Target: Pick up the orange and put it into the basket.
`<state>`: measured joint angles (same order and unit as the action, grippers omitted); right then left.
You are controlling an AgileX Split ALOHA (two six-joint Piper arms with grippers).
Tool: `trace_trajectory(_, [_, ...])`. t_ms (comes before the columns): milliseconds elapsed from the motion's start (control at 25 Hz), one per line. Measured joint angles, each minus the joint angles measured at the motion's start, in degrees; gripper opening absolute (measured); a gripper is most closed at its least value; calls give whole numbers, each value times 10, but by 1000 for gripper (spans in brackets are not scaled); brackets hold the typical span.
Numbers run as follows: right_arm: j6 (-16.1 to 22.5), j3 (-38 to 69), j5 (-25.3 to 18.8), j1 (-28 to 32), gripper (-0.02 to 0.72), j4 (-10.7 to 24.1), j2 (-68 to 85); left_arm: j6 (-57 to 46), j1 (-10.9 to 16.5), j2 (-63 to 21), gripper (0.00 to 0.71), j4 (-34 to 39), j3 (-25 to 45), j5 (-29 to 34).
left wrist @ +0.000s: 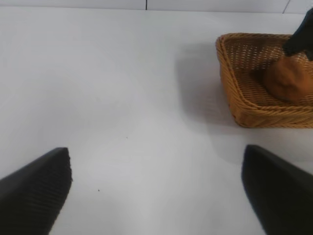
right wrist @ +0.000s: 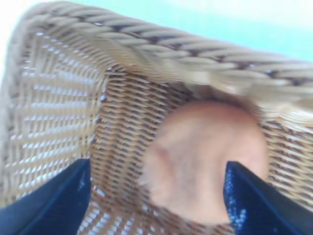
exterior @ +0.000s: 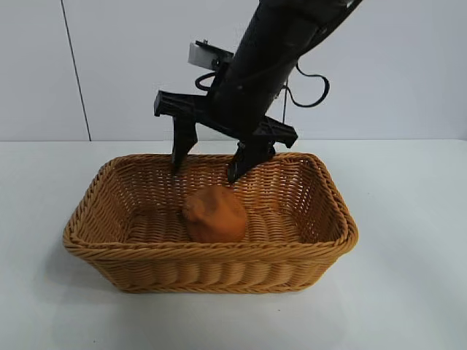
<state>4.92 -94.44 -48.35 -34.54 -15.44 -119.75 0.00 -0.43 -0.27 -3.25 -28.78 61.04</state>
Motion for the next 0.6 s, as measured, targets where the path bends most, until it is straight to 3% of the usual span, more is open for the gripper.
trace_trajectory(240, [22,-93,-114,0,569,92,0,0,0,0,673,0,0,1])
trace_trajectory(480, [26,-173,-191,2,568,136,0,0,0,0,673,0,0,1])
trace_trajectory(600, [26,-190,-206,15,568,159,0,0,0,0,673,0,0,1])
